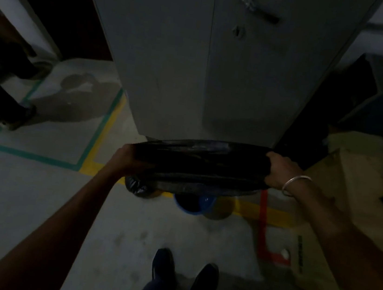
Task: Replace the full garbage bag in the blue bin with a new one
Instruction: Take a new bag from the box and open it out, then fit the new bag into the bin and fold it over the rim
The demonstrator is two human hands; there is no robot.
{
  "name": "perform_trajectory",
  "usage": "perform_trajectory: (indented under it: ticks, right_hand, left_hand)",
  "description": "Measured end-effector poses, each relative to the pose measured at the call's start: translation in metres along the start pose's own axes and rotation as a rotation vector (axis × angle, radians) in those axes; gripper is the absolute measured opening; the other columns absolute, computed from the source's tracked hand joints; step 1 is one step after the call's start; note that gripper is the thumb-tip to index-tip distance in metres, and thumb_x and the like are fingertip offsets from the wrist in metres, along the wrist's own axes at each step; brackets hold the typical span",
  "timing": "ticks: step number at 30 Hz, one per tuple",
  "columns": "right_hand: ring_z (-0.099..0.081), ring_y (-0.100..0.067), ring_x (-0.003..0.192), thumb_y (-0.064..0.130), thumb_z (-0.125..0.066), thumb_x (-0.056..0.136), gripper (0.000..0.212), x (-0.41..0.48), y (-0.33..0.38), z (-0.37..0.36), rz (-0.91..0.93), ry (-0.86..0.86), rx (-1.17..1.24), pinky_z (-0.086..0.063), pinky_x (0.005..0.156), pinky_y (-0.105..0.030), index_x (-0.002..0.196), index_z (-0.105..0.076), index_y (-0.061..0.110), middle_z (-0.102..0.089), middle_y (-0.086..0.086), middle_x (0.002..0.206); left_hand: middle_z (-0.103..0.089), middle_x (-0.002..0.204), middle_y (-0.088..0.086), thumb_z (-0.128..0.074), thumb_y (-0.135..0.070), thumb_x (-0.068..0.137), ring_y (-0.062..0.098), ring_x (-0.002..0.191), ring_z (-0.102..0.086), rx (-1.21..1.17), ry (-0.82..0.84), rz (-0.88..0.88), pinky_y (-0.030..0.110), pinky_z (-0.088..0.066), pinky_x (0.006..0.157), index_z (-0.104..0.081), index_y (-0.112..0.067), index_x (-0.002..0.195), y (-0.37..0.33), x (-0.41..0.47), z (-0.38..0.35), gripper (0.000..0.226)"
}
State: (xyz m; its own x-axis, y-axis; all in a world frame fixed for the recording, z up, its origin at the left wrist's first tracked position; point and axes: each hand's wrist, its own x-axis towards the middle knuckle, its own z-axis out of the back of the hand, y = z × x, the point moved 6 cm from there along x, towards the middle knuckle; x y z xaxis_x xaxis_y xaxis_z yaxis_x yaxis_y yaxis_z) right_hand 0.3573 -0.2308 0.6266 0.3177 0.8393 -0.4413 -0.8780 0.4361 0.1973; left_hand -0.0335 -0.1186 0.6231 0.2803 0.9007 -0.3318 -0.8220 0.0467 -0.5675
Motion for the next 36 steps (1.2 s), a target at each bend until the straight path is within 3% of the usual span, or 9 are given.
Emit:
perform_trajectory:
  ticks: [3,7,10,14,21,24,28,32,36]
  right_hand:
    - [-0.065,-0.037,0.104,0.020,-0.069,0.068,0.062,0.007,0.004,-0.027,0.017,0.076,-0.012,-0.056,0.084,-0.036,0.126,-0.049,0.021,-0.064,-0.016,0.117]
    - [-0.065,-0.035,0.106,0.022,-0.070,0.064,0.068,0.027,0.010,-0.062,0.034,0.145,0.017,-0.055,0.086,-0.033,0.129,-0.049,0.024,-0.064,-0.014,0.121]
    - [-0.061,-0.035,0.114,0.016,-0.071,0.068,0.078,0.039,0.017,-0.086,0.024,0.182,0.064,-0.048,0.088,-0.028,0.139,-0.042,0.023,-0.059,-0.014,0.130]
    - [-0.062,-0.036,0.113,0.013,-0.069,0.067,0.086,0.064,0.022,-0.121,-0.001,0.213,0.131,-0.049,0.087,-0.028,0.145,-0.035,0.027,-0.060,-0.016,0.131]
    - [-0.058,-0.034,0.121,0.010,-0.070,0.066,0.092,0.125,0.032,-0.189,-0.062,0.174,0.327,-0.050,0.098,-0.036,0.148,-0.033,0.023,-0.058,-0.013,0.135]
    - [-0.064,-0.036,0.112,0.020,-0.070,0.067,0.092,0.143,0.034,-0.220,-0.105,0.183,0.282,-0.056,0.088,-0.040,0.147,-0.028,0.036,-0.063,-0.012,0.130]
    - [-0.057,-0.031,0.122,0.023,-0.073,0.070,0.090,0.158,0.031,-0.266,-0.146,0.191,0.379,-0.049,0.095,-0.033,0.148,-0.029,0.034,-0.055,-0.006,0.141]
    - [-0.056,-0.028,0.124,0.049,-0.064,0.069,0.085,0.177,0.016,-0.314,-0.194,0.211,0.512,-0.050,0.099,-0.046,0.145,-0.026,0.046,-0.054,0.000,0.141]
    - [-0.061,-0.036,0.113,0.036,-0.067,0.079,0.077,0.199,-0.001,-0.352,-0.245,0.172,0.454,-0.053,0.090,-0.043,0.145,-0.027,0.043,-0.062,-0.007,0.128]
  left_hand:
    - [-0.071,0.097,0.030,-0.062,-0.047,0.050,0.031,0.088,-0.070,-0.132,-0.095,0.130,0.045,-0.051,0.067,-0.072,0.002,0.102,0.020,0.008,-0.009,0.072]
    - [-0.062,0.128,0.023,-0.064,-0.051,0.068,0.038,0.117,-0.061,-0.021,0.025,0.035,0.047,-0.052,0.092,-0.054,-0.005,0.136,0.033,0.025,-0.043,0.083]
    - [-0.050,0.143,0.023,-0.059,-0.052,0.071,0.039,0.130,-0.050,-0.011,0.099,-0.020,0.043,-0.044,0.103,-0.042,-0.004,0.145,0.031,0.028,-0.061,0.090]
    - [-0.052,0.139,0.028,-0.064,-0.036,0.071,0.044,0.128,-0.050,-0.060,0.121,-0.071,0.047,-0.042,0.105,-0.045,0.003,0.141,0.050,0.050,-0.084,0.083]
    - [-0.054,0.142,0.007,-0.066,-0.063,0.073,0.025,0.130,-0.053,-0.138,0.265,-0.056,0.045,-0.048,0.104,-0.042,-0.015,0.146,0.169,0.152,-0.187,0.090]
    - [-0.055,0.139,0.015,-0.073,-0.047,0.070,0.025,0.129,-0.052,-0.147,0.282,-0.039,0.036,-0.045,0.107,-0.046,-0.004,0.141,0.143,0.156,-0.186,0.087]
    - [-0.061,0.129,0.022,-0.076,-0.044,0.065,0.030,0.121,-0.057,-0.164,0.284,-0.005,0.027,-0.040,0.096,-0.052,0.003,0.133,0.167,0.170,-0.226,0.086]
    - [-0.060,0.130,0.025,-0.071,-0.051,0.066,0.041,0.119,-0.059,-0.130,0.256,-0.027,0.035,-0.042,0.100,-0.051,0.004,0.134,0.190,0.181,-0.269,0.089]
    - [-0.059,0.134,0.017,-0.063,-0.066,0.072,0.035,0.121,-0.058,-0.137,0.228,-0.033,0.043,-0.051,0.099,-0.049,0.000,0.137,0.213,0.196,-0.308,0.093]
